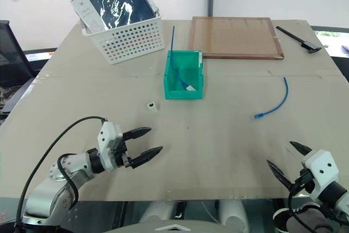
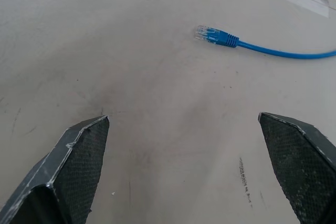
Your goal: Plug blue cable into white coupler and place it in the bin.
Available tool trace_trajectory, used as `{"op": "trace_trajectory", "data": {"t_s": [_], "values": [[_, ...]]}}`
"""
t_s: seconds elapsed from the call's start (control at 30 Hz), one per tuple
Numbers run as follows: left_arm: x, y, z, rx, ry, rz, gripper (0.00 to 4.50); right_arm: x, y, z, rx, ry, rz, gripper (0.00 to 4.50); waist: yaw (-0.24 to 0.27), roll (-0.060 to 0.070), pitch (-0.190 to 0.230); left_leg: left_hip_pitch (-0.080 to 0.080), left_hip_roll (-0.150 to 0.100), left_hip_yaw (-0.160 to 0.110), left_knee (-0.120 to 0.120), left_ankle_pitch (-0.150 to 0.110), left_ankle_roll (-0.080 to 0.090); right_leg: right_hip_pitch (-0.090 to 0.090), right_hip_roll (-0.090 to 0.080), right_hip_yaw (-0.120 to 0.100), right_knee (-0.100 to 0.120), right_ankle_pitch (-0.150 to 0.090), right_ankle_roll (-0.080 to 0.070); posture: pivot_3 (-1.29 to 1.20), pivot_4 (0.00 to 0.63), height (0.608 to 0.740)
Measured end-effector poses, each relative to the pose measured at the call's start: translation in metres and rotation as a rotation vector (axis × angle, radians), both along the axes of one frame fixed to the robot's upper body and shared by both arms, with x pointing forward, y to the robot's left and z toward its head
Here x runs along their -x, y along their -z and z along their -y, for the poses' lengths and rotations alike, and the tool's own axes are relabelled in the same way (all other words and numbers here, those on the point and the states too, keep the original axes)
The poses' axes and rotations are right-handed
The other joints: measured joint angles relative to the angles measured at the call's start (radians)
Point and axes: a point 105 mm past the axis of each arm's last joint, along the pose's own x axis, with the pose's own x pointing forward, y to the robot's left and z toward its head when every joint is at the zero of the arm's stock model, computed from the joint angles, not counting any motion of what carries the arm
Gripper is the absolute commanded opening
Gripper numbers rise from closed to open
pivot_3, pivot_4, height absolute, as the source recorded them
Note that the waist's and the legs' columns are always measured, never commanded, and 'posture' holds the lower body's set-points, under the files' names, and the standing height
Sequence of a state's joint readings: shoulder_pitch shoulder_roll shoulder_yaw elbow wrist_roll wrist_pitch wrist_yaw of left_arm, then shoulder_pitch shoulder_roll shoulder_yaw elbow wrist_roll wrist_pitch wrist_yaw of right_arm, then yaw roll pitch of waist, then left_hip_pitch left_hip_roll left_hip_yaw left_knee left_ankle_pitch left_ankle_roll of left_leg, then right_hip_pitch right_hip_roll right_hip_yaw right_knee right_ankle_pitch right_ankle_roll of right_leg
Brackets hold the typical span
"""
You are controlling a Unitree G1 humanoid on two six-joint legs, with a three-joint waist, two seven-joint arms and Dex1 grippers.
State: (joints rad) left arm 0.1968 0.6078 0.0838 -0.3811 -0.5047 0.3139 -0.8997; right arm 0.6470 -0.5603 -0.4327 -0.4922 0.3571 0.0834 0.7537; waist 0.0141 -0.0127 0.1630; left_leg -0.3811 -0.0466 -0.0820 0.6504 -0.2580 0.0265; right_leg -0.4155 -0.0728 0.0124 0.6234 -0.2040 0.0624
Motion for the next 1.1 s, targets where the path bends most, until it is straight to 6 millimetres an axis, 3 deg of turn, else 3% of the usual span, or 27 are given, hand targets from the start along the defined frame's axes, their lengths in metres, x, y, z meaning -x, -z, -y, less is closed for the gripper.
{"op": "trace_trajectory", "data": {"t_s": [0.1, 0.23, 0.33, 0.5, 0.63, 0.8, 0.97, 1.07, 1.1], "values": [[-0.002, -0.002, 0.002, 0.006, 0.012, -0.007, 4.43, -0.006, -0.002, 0.001, 0.018, -0.019, 0.007, 4.50, 0.000, 0.000, 0.000, 0.000, 0.000, 0.000, 0.001, 0.000, 0.000, 0.000, 0.000, 0.000, 0.000, 0.000, 0.000, 0.00, 0.150, 0.740], [-0.007, -0.023, 0.016, 0.006, 0.116, 0.051, 4.43, -0.032, -0.021, 0.008, 0.200, -0.134, 0.042, 4.50, -0.002, -0.001, 0.001, 0.002, 0.000, 0.002, 0.002, 0.000, 0.000, 0.002, 0.001, 0.000, 0.000, 0.000, 0.000, 0.00, 0.150, 0.740], [-0.005, -0.023, 0.021, 0.004, 0.157, 0.048, 4.43, -0.041, -0.023, 0.007, 0.267, -0.198, 0.015, 4.50, -0.001, -0.001, 0.001, 0.001, 0.000, 0.001, 0.000, 0.000, 0.000, 0.002, 0.001, 0.000, 0.000, 0.001, -0.001, 0.00, 0.150, 0.740], [0.000, -0.028, 0.030, -0.020, 0.249, 0.095, 4.43, -0.094, -0.046, 0.007, 0.460, -0.366, -0.019, 4.50, -0.015, -0.003, 0.004, 0.003, 0.000, 0.005, 0.002, 0.000, 0.001, 0.003, 0.001, 0.002, 0.000, 0.002, -0.002, 0.00, 0.150, 0.740], [0.004, -0.024, 0.032, -0.033, 0.270, 0.098, 4.50, -0.124, -0.047, 0.001, 0.541, -0.463, -0.077, 3.34, -0.018, -0.005, 0.007, 0.001, 0.000, 0.004, 0.002, 0.000, 0.000, 0.002, 0.001, 0.000, 0.000, 0.003, -0.005, 0.00, 0.150, 0.740], [0.005, -0.024, 0.031, -0.033, 0.269, 0.111, 4.50, -0.152, -0.042, -0.013, 0.681, -0.608, -0.138, 3.34, -0.019, -0.004, 0.008, -0.001, -0.001, 0.004, 0.002, 0.000, 0.000, -0.001, 0.000, 0.001, -0.001, 0.004, -0.004, 0.00, 0.150, 0.740], [0.005, -0.023, 0.030, -0.035, 0.254, 0.113, 4.50, -0.164, -0.034, -0.018, 0.736, -0.676, -0.193, 3.34, -0.020, -0.004, 0.008, -0.002, -0.001, 0.004, 0.002, 0.000, 0.000, -0.001, 0.000, 0.002, -0.002, 0.004, -0.004, 0.00, 0.150, 0.740], [0.005, -0.022, 0.029, -0.037, 0.236, 0.112, 4.50, -0.169, -0.032, -0.018, 0.762, -0.701, -0.214, 2.47, -0.022, -0.004, 0.008, -0.001, -0.001, 0.004, 0.002, 0.000, 0.000, -0.001, 0.000, 0.002, -0.001, 0.004, -0.004, 0.00, 0.150, 0.740], [0.005, -0.022, 0.030, -0.037, 0.236, 0.114, 4.50, -0.170, -0.030, -0.019, 0.770, -0.717, -0.221, 1.95, -0.023, -0.004, 0.008, -0.001, -0.001, 0.004, 0.002, 0.000, 0.000, -0.001, 0.000, 0.002, -0.001, 0.004, -0.005, 0.00, 0.150, 0.740]]}}
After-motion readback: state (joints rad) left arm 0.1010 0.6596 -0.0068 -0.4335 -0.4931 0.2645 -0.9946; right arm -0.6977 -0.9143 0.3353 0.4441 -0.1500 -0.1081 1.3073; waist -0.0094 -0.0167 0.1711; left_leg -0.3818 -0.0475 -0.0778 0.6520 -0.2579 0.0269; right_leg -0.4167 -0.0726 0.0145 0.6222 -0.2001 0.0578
